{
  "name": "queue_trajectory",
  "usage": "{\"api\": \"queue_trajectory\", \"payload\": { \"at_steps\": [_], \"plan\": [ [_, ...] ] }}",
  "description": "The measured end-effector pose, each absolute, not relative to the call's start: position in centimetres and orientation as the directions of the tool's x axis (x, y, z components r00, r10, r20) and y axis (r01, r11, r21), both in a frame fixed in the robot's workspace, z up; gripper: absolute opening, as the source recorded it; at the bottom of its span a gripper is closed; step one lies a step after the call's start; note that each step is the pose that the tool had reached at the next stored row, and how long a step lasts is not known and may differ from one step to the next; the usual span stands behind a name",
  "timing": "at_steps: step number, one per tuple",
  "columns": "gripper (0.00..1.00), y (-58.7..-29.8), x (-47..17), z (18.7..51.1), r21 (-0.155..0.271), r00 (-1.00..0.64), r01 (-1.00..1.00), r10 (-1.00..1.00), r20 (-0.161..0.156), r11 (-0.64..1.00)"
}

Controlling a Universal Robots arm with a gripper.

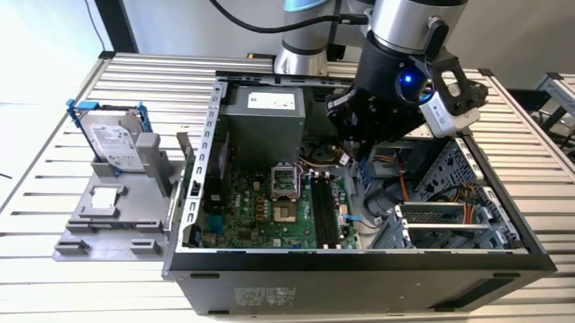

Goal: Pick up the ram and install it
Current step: 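Insert the ram into the slot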

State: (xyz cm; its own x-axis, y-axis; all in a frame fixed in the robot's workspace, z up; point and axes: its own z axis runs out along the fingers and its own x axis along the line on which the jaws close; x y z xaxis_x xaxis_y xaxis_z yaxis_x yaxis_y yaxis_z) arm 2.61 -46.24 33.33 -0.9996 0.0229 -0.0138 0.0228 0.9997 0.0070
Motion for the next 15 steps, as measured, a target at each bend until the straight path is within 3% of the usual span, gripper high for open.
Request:
{"api": "queue_trajectory", "payload": {
  "at_steps": [15],
  "plan": [
    [0.0, -46.3, 2.0, 31.6, 0.005, -1.0, 0.026, 0.026, 0.008, 1.0]
  ]
}}
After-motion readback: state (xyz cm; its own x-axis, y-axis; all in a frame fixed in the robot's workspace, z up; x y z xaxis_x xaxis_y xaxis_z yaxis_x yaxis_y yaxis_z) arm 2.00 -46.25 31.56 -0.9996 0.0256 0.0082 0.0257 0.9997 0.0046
